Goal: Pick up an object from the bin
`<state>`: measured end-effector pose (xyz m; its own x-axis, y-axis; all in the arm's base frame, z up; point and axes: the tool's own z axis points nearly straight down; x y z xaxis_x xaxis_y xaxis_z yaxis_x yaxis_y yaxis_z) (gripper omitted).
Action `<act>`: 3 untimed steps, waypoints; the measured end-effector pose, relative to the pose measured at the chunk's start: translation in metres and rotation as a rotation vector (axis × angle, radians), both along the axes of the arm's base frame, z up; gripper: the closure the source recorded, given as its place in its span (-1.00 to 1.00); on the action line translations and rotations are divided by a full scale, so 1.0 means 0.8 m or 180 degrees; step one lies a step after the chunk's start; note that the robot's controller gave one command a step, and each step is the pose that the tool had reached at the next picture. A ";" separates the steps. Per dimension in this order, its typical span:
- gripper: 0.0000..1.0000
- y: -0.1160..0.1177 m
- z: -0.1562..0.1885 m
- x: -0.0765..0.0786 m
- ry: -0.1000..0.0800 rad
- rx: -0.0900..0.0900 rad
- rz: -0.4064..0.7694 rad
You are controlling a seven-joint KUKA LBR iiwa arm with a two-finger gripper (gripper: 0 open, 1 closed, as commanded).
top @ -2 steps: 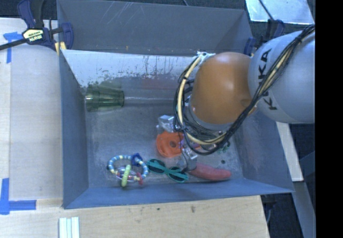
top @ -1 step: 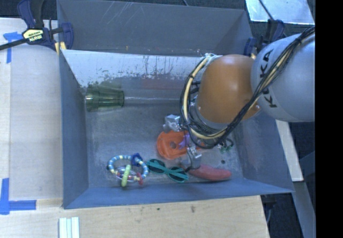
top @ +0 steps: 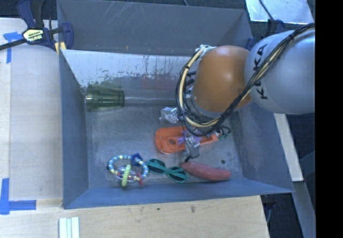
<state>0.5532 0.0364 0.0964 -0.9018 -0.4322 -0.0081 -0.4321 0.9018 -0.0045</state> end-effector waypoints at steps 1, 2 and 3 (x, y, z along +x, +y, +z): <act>1.00 -0.033 -0.024 0.016 0.0008 0.0004 0.0791; 1.00 -0.033 -0.024 0.016 0.0008 0.0004 0.0790; 1.00 -0.054 0.101 -0.013 0.0001 0.0006 0.0854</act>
Offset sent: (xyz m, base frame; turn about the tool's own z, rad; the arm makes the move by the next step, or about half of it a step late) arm 0.0000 0.0000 0.0000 0.0000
